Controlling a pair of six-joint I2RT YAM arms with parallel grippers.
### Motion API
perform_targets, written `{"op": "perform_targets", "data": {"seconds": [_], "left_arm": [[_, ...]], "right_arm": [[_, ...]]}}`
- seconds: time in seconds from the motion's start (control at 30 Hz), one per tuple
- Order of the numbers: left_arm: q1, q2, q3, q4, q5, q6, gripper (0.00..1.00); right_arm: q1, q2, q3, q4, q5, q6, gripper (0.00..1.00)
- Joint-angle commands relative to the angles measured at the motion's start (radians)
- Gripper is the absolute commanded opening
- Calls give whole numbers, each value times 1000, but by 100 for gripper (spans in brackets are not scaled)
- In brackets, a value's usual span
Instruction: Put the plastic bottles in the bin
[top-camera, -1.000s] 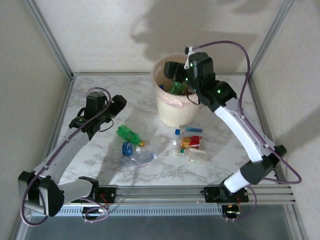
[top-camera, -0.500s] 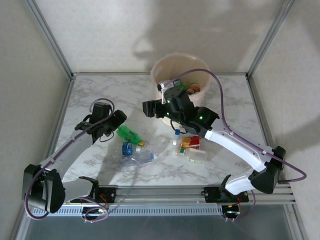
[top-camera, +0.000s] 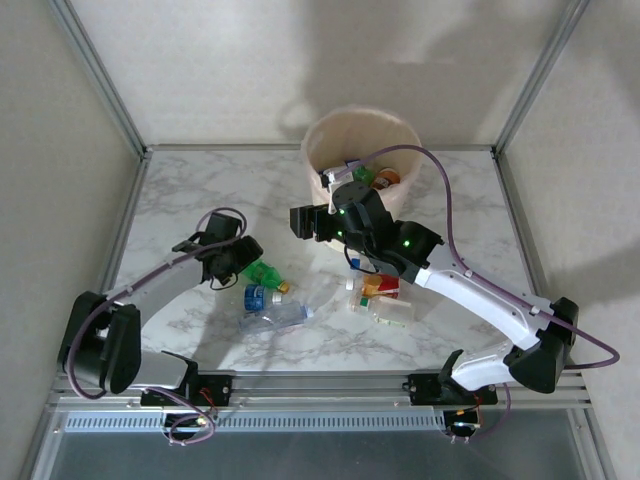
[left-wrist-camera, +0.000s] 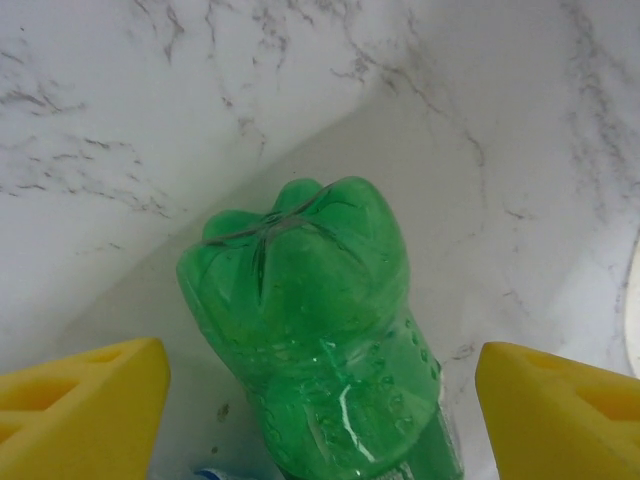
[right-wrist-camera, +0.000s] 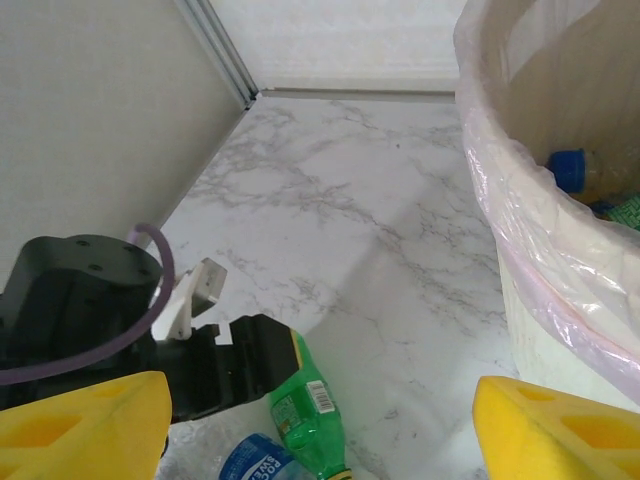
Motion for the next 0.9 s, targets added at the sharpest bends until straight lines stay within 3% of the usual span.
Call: {"op": "perform_targets", "data": {"seconds": [0.0,0.4,0.87], "left_arm": [[-6,34,7,27,-36,-18,80],[-24,179,31,130,4,-54,73],[-20,217,130,136,8,-54,59]], "right_arm": [[10,-9,-10,24,20,16,79],[12,-2,-17,8,39,35,79],[12,-16,-26,2,50,59,77]]}}
